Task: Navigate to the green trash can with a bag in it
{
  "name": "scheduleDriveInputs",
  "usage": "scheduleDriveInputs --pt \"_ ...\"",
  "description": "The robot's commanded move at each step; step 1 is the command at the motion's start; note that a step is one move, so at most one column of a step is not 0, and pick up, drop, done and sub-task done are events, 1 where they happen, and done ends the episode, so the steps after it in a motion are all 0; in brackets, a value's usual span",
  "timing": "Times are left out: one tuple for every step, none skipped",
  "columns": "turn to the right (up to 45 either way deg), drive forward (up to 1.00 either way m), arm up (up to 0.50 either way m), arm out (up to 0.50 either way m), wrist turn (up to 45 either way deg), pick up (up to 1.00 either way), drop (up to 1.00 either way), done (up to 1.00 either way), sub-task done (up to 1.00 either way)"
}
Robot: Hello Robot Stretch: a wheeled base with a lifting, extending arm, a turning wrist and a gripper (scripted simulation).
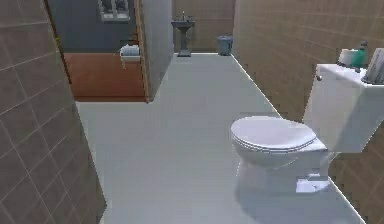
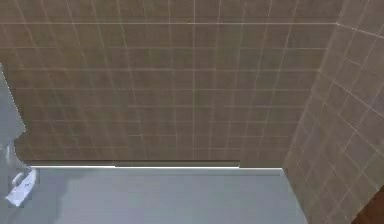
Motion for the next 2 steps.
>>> scheduleDriveInputs --pt "0.0 1.0 0.0 0.0 0.0 0.0 0.0 0.0 0.0" --pt "0.0 0.8 0.0 0.0 0.0 0.0 0.0 0.0 0.0"
